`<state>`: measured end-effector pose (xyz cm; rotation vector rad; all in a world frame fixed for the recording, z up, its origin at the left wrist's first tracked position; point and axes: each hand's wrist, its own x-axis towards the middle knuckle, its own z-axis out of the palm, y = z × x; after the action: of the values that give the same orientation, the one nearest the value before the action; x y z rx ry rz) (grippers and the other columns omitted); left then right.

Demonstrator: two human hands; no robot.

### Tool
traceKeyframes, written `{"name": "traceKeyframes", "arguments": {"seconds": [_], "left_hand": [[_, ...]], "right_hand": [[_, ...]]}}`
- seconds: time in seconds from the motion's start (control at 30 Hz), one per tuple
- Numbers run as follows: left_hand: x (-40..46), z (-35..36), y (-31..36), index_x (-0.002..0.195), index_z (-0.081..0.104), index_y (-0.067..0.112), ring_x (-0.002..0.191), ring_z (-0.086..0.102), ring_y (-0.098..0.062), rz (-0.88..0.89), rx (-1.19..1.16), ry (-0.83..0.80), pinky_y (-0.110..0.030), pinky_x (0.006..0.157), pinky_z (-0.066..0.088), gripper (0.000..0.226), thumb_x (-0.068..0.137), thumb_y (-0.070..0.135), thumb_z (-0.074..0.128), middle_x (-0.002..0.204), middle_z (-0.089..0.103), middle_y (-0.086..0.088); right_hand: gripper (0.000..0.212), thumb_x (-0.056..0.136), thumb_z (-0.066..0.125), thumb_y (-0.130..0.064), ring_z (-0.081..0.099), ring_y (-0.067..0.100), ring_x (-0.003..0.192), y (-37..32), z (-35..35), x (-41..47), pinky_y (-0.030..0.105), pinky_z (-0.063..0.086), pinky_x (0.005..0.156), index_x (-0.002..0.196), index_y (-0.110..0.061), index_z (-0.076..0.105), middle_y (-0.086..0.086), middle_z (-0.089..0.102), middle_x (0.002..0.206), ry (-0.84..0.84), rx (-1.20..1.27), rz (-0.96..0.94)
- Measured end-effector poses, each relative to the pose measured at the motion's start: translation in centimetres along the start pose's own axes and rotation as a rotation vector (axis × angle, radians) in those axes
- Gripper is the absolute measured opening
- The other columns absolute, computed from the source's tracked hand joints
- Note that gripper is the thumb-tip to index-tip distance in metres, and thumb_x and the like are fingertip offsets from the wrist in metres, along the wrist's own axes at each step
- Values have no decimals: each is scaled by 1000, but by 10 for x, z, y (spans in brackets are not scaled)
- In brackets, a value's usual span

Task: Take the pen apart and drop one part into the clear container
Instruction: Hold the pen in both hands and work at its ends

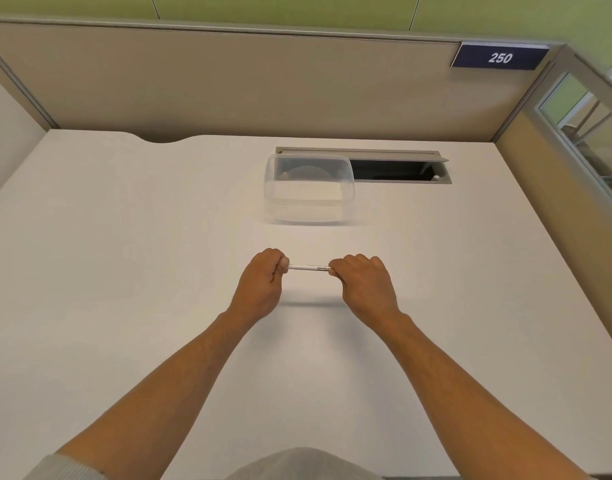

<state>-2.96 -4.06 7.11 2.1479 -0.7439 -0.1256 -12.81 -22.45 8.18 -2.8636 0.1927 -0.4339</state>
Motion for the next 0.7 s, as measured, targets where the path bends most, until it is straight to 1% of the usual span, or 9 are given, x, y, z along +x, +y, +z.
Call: {"name": "traceKeyframes", "arguments": {"seconds": [0.03,0.1,0.2,0.27,0.33,0.43,0.57,0.63,0.7], "left_hand": [[0,1,2,79,48,15,69,44,-13,-16,-7,3,-17,62,33,24,101,10,39,73,48,7],[-1,3,5,77,47,15,66,42,-7,-40,-17,7,-14,60,32,25,100,7,39,71,45,11],[-2,3,10,74,46,12,60,42,-5,-87,-29,5,-13,57,34,28,101,9,38,67,43,9],[-1,3,12,73,47,9,55,41,-5,-145,-27,-14,-16,50,37,31,102,15,37,64,43,8],[0,4,12,74,49,3,52,38,-8,-208,-16,-42,-21,42,33,37,102,24,37,62,44,5],[1,5,13,72,44,-1,55,34,-18,-291,-47,-93,-32,54,29,46,102,33,35,62,42,-4],[4,3,11,64,35,12,60,30,-21,-438,-217,-155,-34,60,25,47,99,43,38,64,36,-8],[4,2,9,59,42,14,56,37,-21,-461,-302,-156,-31,58,31,51,97,47,41,59,42,-5],[3,0,8,63,55,14,52,50,-12,-426,-328,-139,-22,55,40,49,98,47,44,60,56,1]], "right_hand": [[15,83,65,-4,49,25,60,0,0,0,31,26,58,86,-18,62,-1,58,66,4,-6,-1],[19,80,67,-1,48,24,59,1,0,-1,31,26,58,85,-18,62,-1,58,65,16,-17,-5],[19,79,68,-2,47,23,59,2,-1,-2,30,25,59,85,-19,62,-2,57,65,30,-29,-22],[18,80,68,-3,47,23,59,3,0,-4,30,25,59,85,-19,62,-2,57,65,31,-37,-29],[17,80,69,-4,47,24,59,5,0,-5,30,25,59,85,-19,62,-2,56,65,30,-35,-39],[14,82,68,-6,46,24,59,7,0,-6,30,25,59,86,-18,61,-1,56,64,26,-30,-48],[7,88,63,-10,47,25,60,7,1,-7,32,25,58,87,-17,62,0,58,66,21,11,-45],[6,90,60,-11,47,25,61,8,1,-7,33,25,59,88,-16,62,0,59,67,5,31,-36],[6,91,58,-12,48,25,63,9,1,-7,33,26,60,89,-16,62,1,60,69,-9,42,-26]]}}
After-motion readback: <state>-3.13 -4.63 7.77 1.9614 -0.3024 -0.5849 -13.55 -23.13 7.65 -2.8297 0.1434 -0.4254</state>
